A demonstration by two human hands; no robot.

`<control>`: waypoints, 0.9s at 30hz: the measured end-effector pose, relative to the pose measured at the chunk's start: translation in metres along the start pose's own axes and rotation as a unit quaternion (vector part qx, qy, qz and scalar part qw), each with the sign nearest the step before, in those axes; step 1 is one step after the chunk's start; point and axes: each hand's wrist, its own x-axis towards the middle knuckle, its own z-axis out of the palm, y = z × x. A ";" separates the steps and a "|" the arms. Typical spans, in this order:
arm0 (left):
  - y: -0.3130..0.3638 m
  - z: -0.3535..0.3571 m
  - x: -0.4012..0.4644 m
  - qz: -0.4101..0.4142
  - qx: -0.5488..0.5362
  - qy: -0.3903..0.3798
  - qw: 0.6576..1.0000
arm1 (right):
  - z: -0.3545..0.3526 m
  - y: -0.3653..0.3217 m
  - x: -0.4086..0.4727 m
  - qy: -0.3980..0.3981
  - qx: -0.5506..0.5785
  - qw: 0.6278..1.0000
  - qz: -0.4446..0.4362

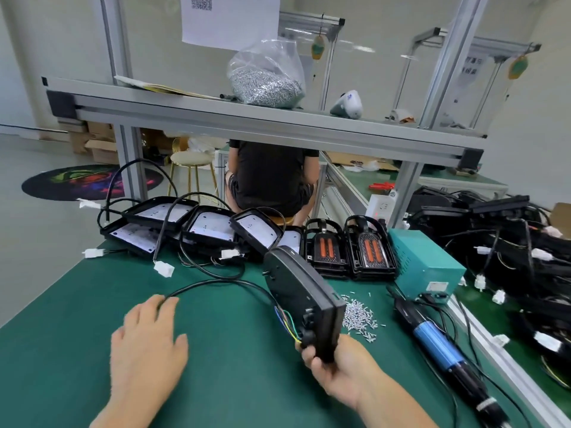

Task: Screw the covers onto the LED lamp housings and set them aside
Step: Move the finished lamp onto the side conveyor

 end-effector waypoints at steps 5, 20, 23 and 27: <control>-0.027 -0.003 0.011 -0.139 0.044 -0.103 0.984 | 0.000 0.001 -0.010 -0.177 0.169 0.961 0.129; 0.030 0.006 0.049 -0.176 -0.516 0.026 0.838 | 0.017 -0.002 -0.018 -0.018 -0.064 0.973 -0.221; 0.057 -0.009 0.048 -0.124 -0.580 0.043 0.804 | 0.018 0.001 -0.019 0.001 -0.140 0.947 -0.290; 0.094 -0.023 0.036 -0.075 -0.730 -0.051 0.677 | 0.027 0.011 -0.024 0.007 -0.184 0.915 -0.359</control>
